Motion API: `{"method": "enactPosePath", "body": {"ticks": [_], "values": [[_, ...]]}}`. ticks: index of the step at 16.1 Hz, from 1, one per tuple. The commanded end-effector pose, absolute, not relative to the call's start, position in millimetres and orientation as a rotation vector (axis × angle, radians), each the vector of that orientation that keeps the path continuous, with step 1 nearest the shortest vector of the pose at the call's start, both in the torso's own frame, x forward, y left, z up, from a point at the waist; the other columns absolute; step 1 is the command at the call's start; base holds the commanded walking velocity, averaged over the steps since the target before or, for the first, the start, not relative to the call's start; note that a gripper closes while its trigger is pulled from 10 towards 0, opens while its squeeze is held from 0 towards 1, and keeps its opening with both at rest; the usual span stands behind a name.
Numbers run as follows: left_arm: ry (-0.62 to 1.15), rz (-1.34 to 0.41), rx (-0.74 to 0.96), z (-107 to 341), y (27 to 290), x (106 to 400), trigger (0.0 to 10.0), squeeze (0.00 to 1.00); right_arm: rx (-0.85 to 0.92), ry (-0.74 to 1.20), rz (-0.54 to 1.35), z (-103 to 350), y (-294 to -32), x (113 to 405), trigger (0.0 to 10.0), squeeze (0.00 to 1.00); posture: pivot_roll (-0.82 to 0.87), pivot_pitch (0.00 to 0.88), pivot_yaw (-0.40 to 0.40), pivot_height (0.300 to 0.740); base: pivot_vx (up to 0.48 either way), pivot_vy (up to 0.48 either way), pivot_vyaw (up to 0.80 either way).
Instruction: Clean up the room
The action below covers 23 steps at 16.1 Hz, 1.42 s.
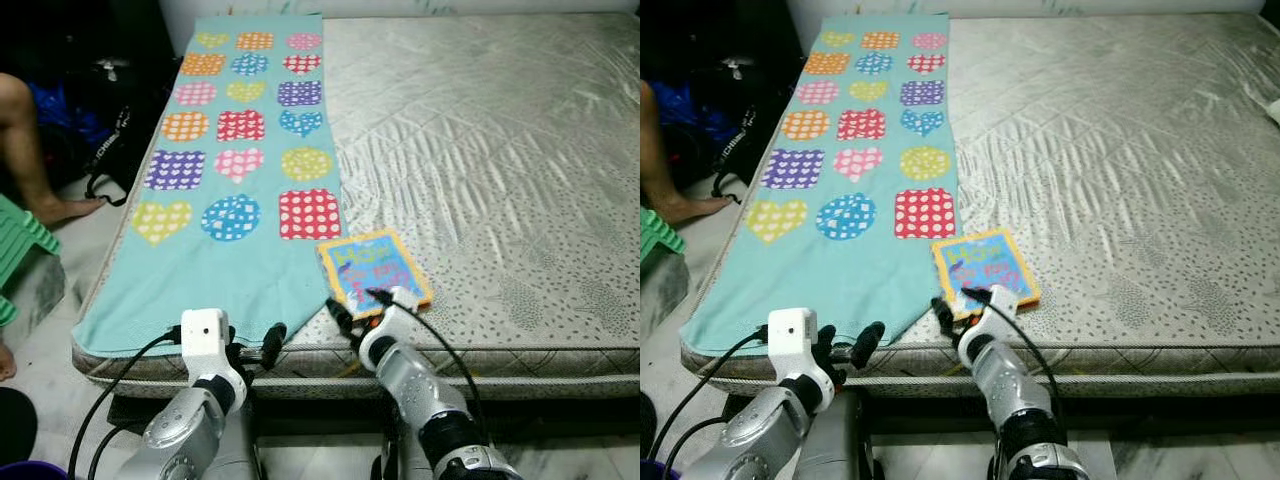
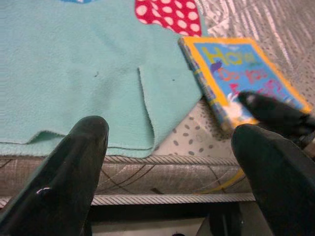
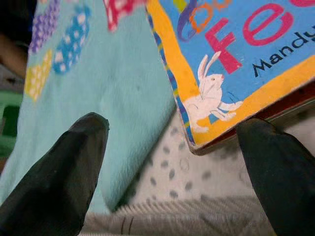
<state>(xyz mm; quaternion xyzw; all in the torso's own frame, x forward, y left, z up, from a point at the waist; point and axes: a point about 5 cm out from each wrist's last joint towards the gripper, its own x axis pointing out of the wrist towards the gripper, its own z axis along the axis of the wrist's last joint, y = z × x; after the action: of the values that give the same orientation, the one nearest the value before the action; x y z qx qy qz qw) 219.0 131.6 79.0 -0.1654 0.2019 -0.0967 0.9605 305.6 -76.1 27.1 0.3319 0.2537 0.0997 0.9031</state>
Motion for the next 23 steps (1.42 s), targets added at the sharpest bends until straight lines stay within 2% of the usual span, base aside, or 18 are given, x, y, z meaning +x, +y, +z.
{"method": "enactPosePath", "body": {"ticks": [1,4,13,15,17,23], "values": [[0.412,-0.184,-0.322,76,133,219,10.0,0.0,0.708,0.492,0.19,31,-75,306,10.0,0.0,0.04,0.042,0.033,0.59,0.0,0.0,0.0],[0.407,-0.197,-0.321,76,129,225,10.0,0.0,0.703,0.489,0.163,28,-82,304,10.0,0.0,0.03,0.035,0.037,0.59,0.0,0.0,0.0],[0.408,-0.168,-0.307,73,134,230,10.0,0.0,0.714,0.53,0.123,19,-80,302,10.0,0.0,0.04,0.01,0.043,0.59,0.0,0.0,0.0],[0.374,-0.173,-0.314,77,134,233,10.0,0.0,0.659,0.469,0.156,29,-81,307,10.0,0.0,0.03,0.0,0.045,0.59,0.0,0.0,0.0],[0.294,-0.123,-0.299,84,142,237,10.0,0.0,0.434,0.309,0.245,54,-91,308,10.0,0.0,0.01,0.0,0.047,0.59,0.0,0.0,0.0],[0.281,-0.08,-0.283,81,146,243,10.0,0.0,0.247,0.182,0.206,71,-137,294,10.0,0.0,-0.03,0.0,0.052,0.59,0.0,0.0,0.0]]}}
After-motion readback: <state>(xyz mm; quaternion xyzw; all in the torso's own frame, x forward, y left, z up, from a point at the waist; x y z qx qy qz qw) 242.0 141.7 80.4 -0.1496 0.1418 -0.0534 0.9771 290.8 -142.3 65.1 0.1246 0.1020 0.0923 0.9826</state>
